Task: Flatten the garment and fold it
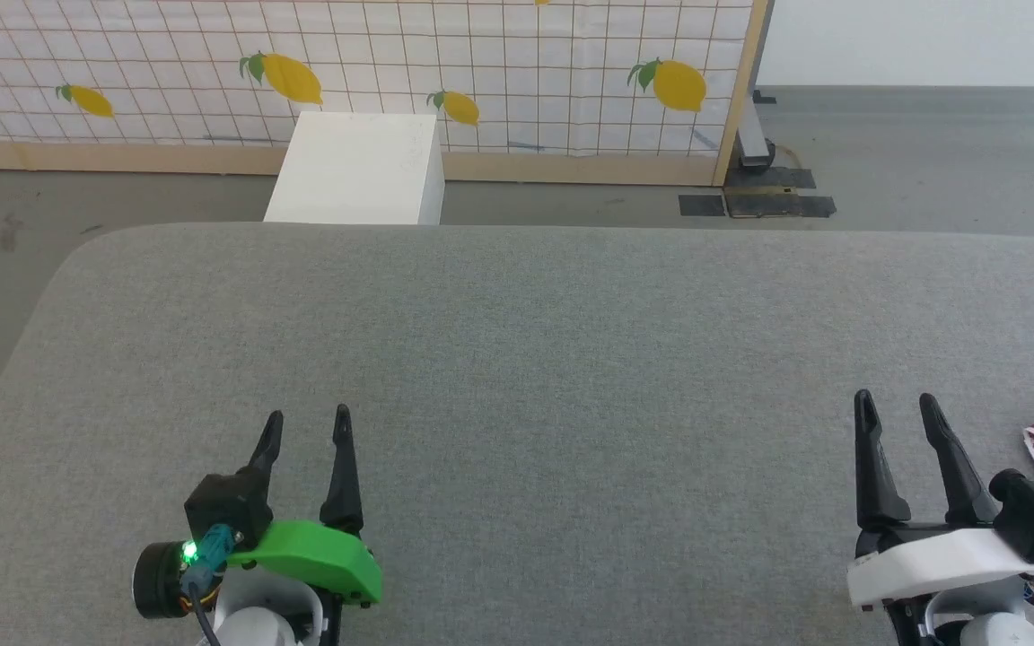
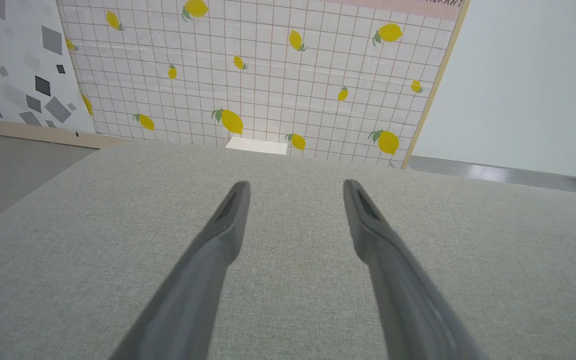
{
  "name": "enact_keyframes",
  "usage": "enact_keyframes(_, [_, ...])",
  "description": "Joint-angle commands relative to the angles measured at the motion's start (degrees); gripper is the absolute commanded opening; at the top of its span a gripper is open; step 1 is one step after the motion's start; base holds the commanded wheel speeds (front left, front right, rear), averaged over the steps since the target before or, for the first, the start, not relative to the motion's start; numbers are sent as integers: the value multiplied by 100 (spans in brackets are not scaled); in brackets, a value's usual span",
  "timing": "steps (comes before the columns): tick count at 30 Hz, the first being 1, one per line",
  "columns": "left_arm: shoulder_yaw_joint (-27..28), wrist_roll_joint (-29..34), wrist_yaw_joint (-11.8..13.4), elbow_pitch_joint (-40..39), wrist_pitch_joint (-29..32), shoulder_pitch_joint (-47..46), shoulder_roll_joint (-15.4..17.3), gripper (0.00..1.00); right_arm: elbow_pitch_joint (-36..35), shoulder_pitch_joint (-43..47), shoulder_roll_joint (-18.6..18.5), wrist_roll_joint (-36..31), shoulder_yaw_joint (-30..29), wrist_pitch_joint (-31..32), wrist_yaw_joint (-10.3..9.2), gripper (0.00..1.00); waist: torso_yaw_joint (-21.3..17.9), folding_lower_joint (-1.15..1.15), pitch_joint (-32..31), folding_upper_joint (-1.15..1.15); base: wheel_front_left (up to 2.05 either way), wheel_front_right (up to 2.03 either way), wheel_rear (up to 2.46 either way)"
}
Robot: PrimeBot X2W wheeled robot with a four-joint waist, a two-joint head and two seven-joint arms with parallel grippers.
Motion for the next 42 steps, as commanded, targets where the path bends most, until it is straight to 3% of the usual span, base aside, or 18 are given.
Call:
enact_keyframes(1, [32,21,-50,15,-25,47,-42,100,22,87,0,21,6,-33,-8,100,1,0,-2,0,0,0,0])
enact_keyframes(2, [14,2,-39,17,-1,1,-19,0,8,4,0,0,-1,1,0,0,0,0,-1,0,0,0,0])
enact_keyframes(42, [380,551,-239,-328,414,146,-186,0,-246,23,0,-396,116,411,-2,0,-88,0,2,0,0,0,0])
